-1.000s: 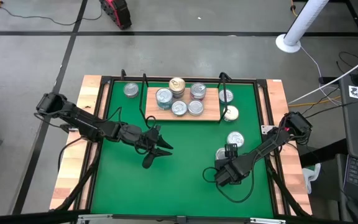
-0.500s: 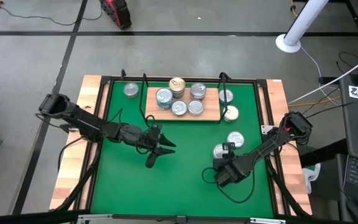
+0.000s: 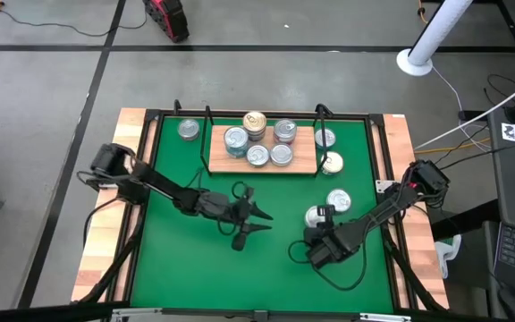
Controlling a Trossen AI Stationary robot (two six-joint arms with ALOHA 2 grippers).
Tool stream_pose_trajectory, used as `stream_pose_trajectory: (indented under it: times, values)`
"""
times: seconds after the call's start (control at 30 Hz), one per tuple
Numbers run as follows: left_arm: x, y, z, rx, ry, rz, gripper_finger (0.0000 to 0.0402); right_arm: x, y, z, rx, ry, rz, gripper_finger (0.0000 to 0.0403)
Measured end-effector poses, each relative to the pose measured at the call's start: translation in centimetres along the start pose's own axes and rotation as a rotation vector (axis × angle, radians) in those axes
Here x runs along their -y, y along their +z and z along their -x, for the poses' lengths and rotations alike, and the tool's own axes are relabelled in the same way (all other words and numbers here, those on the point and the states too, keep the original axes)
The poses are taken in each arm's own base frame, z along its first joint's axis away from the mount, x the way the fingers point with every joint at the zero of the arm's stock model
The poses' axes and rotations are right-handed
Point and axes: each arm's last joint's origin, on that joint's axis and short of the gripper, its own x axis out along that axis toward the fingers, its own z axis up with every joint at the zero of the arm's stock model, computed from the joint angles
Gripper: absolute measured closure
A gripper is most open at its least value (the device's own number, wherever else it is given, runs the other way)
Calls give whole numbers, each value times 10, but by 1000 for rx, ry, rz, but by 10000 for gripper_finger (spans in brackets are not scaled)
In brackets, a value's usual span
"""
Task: Stack canned seafood by type on shelf
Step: Stack the green white tuna can on top of the green white tuna can on the shelf
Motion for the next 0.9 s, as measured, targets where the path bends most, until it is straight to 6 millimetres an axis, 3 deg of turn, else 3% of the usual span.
stream_pose_trajectory:
  times: [0.27,0.5,0.7,0.9]
  values:
    - [4,-14,-44,-30,-2,-248,283,7,14,2,33,29,-54,402]
    - [5,-34,-61,-103,-9,-329,278,15,31,3,95,91,-99,402]
    - [-1,-47,-68,-261,14,-347,226,26,44,-1,143,148,-149,402]
    - [-4,-46,-69,-262,30,-455,172,39,54,-5,172,180,-209,402]
